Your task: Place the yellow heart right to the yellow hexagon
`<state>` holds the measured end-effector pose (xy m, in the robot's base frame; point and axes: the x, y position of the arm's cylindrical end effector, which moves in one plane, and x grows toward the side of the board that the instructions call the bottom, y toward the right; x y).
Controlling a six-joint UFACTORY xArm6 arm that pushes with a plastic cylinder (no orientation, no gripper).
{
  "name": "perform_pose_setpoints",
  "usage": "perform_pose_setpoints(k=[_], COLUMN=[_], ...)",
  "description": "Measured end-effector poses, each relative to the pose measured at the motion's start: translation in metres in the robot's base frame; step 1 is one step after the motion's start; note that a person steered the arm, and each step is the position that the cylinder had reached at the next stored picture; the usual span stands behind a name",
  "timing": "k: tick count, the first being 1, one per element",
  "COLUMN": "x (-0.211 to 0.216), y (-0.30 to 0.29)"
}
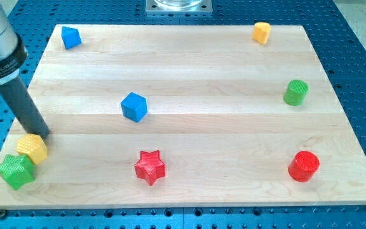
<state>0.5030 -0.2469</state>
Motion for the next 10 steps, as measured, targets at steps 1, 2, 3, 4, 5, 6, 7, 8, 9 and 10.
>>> perform_pose_setpoints(k=[1, 2, 3, 4, 5, 6, 7, 8, 9, 10], x=[-0.002, -0.051, -0.155, -0.217, -0.195, -0.188, -0.198, -0.255, -0.271, -0.309], y=[0.0, 0.005, 0.014, 0.093, 0.2, 0.318, 0.424, 0.459, 0.455, 0.501])
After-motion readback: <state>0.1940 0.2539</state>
